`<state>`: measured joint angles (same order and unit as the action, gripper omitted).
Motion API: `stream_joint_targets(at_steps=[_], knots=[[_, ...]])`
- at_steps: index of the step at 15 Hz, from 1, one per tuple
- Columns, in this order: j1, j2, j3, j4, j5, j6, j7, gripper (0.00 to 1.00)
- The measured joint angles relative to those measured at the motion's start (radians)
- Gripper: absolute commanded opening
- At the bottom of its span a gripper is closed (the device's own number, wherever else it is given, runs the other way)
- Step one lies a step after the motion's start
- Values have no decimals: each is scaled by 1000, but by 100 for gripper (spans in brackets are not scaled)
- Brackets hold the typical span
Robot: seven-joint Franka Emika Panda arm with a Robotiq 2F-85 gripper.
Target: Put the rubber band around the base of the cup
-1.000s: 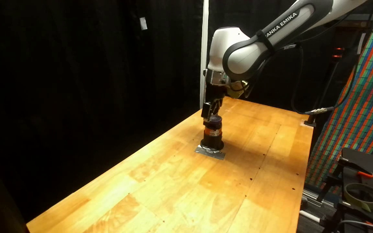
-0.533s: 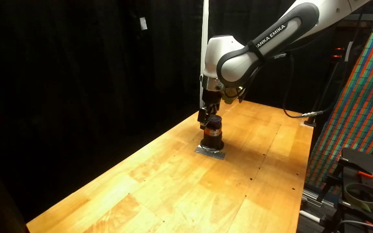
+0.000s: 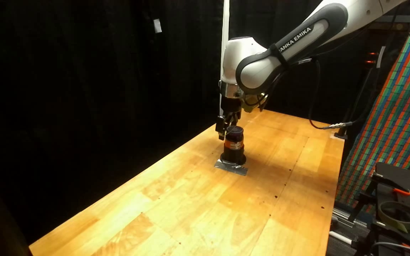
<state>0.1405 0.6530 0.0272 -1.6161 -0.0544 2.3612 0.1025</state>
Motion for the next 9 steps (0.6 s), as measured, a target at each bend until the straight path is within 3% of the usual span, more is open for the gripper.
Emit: stream_joint_targets(at_steps=[4, 9], knots=[[4, 4, -8, 2, -3, -6, 16, 100], [4, 8, 0, 13, -3, -112, 1, 100]])
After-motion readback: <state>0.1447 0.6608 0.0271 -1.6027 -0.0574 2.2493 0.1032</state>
